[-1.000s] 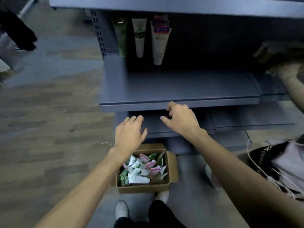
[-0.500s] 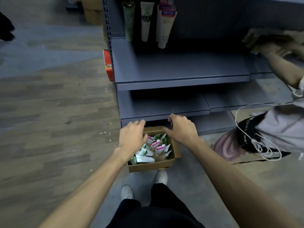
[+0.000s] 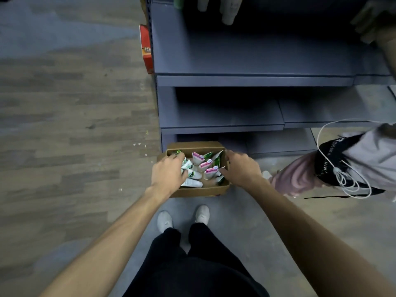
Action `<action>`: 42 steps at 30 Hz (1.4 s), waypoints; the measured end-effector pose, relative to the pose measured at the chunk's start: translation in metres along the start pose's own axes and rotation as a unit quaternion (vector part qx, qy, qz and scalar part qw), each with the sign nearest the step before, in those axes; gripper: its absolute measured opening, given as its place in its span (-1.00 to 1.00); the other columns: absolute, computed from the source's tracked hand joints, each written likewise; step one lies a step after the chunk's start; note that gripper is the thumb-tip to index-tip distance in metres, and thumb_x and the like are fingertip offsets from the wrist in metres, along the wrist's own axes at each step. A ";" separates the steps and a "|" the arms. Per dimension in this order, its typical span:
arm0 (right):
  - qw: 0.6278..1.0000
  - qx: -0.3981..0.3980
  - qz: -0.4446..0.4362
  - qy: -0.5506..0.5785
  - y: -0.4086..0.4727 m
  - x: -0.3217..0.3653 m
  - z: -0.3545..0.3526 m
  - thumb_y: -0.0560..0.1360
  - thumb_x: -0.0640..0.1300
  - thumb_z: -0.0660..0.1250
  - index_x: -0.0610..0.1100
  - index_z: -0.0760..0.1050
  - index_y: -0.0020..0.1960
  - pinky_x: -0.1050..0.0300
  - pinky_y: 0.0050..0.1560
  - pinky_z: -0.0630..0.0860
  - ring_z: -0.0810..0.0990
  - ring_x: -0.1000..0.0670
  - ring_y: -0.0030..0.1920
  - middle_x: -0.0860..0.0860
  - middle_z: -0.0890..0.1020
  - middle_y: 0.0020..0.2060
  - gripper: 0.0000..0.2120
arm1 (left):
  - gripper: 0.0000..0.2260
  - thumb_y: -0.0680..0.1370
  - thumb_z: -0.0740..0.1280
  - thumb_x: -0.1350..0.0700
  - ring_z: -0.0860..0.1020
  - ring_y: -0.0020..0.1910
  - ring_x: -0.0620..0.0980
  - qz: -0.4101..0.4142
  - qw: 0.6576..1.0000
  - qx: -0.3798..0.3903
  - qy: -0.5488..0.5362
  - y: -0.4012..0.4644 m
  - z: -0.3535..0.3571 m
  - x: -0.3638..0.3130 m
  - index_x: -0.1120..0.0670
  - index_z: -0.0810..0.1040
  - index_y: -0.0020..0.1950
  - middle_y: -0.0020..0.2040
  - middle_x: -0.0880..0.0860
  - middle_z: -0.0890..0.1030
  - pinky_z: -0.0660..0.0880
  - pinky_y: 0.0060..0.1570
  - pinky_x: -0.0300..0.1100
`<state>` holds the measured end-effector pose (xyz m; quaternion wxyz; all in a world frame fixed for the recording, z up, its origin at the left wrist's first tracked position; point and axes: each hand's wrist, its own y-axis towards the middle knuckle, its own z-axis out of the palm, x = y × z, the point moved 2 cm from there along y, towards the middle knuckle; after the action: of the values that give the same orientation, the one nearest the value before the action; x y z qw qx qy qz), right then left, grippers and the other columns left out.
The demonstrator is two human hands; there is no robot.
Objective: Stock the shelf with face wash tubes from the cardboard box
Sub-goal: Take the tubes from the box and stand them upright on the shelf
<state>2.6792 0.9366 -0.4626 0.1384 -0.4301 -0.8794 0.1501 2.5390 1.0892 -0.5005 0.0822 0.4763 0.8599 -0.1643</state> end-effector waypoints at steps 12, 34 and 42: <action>0.994 0.093 -0.052 -0.021 0.045 -0.042 0.089 0.50 0.04 0.34 -0.09 0.45 0.18 -0.02 -0.08 0.57 0.62 -0.19 0.01 -0.10 0.63 0.05 -0.67 | -0.67 0.52 0.34 -0.01 0.60 0.03 0.17 -0.089 0.991 0.098 -0.015 0.015 0.075 0.013 0.00 0.45 0.26 0.07 0.07 0.63 0.53 -0.06 -0.03; 0.984 0.144 -0.098 -0.020 0.125 -0.073 0.201 0.50 0.00 0.31 -0.10 0.43 0.22 0.03 -0.07 0.45 0.57 -0.18 0.12 -0.08 0.58 0.13 -0.66 | -0.69 0.49 0.37 -0.04 0.59 0.03 0.18 -0.126 0.983 0.134 -0.025 0.077 0.217 0.019 0.04 0.46 0.18 0.04 0.05 0.61 0.54 -0.07 0.01; 0.985 0.136 -0.103 -0.014 0.135 -0.086 0.228 0.49 -0.01 0.32 -0.09 0.43 0.25 0.04 -0.05 0.48 0.59 -0.14 0.09 -0.06 0.60 0.11 -0.64 | -0.66 0.50 0.37 -0.05 0.54 0.11 0.12 -0.136 0.981 0.136 0.007 0.094 0.250 0.019 0.05 0.47 0.21 0.10 0.05 0.58 0.44 -0.14 -0.05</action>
<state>2.7417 0.9140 -0.7326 0.1981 -0.3125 -0.8922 0.2589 2.6040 1.0605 -0.7582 -0.0127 0.3629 0.8869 -0.2855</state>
